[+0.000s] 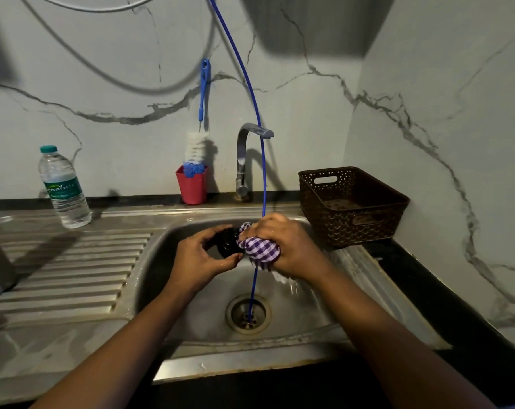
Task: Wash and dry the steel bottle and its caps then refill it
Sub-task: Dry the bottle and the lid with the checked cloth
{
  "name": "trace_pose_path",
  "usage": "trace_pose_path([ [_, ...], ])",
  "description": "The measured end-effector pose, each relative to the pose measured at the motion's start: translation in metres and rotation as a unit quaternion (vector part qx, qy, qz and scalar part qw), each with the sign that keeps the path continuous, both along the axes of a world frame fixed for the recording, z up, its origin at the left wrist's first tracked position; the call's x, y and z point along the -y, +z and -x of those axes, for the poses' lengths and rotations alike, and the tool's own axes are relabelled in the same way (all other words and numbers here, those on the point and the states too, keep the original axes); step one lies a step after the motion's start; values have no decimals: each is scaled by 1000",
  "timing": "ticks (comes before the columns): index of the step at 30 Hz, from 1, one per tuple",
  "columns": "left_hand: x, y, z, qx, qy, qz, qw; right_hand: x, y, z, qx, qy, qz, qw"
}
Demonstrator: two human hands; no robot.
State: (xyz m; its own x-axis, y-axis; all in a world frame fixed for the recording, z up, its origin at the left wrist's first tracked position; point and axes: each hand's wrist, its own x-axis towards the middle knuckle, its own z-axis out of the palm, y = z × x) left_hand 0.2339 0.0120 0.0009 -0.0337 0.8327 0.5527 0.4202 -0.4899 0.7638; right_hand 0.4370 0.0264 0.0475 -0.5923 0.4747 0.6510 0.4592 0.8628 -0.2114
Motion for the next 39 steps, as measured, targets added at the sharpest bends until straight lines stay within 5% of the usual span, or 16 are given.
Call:
trace_pose_path([
  [5, -2, 3, 1, -26, 40, -25, 999, 0, 2, -6, -231, 39, 281, 931],
  [8, -3, 5, -1, -67, 48, -35, 996, -5, 5, -9, -254, -21, 117, 960],
  [10, -2, 5, -2, -89, 47, -39, 994, -5, 2, -8, -220, -13, 90, 971],
  [14, 3, 11, -4, -156, 53, -67, 984, -4, -6, 7, 58, 15, 17, 998],
  [16, 0, 10, -2, -184, 75, -75, 977, -9, -4, 6, 110, -38, -16, 993],
  [19, -3, 8, -2, -193, 92, -66, 975, -15, 0, -13, 55, -148, -21, 987],
  [22, -1, 11, -4, -195, 95, -76, 973, -10, 1, -16, -28, -88, -16, 996],
  [24, 1, 13, -3, -204, 85, -98, 970, -2, -1, -1, 17, -37, -5, 999],
  [29, 1, 11, 0, -228, 82, -109, 964, -4, -6, 11, -52, -125, 146, 980],
  [32, -2, 9, -2, -201, 78, -92, 972, -11, -9, 0, -118, -162, 166, 965],
  [34, -4, 9, -2, -161, 79, -75, 981, -9, -9, -3, -171, -85, 136, 972],
  [39, -3, 7, 2, 64, 21, 24, 997, -10, -20, 5, 21, 1, 35, 999],
])
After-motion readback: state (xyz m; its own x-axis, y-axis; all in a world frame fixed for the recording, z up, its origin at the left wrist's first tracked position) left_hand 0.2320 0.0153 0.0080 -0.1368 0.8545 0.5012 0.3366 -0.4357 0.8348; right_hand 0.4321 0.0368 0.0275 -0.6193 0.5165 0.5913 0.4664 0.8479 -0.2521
